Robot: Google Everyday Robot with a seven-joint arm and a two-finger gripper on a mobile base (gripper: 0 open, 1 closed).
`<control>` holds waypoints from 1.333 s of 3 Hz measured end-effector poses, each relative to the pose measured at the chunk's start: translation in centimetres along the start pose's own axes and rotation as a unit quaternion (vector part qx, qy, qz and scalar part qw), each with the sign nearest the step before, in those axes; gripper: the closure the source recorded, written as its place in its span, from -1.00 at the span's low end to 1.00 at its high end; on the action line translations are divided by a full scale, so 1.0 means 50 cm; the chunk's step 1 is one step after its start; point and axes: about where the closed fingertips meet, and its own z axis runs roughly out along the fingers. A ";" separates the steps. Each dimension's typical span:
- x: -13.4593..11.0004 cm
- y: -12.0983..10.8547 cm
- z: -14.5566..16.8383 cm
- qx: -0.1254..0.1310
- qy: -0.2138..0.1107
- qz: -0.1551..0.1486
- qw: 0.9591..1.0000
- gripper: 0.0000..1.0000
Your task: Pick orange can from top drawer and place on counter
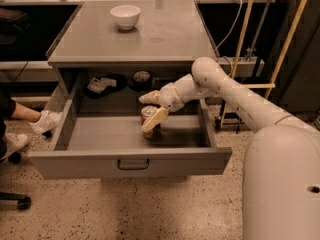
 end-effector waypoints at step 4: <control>-0.109 0.078 -0.106 0.117 0.045 -0.022 0.992 1.00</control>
Offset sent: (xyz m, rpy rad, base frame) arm 0.0000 0.0000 0.0000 0.0000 0.0000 0.0000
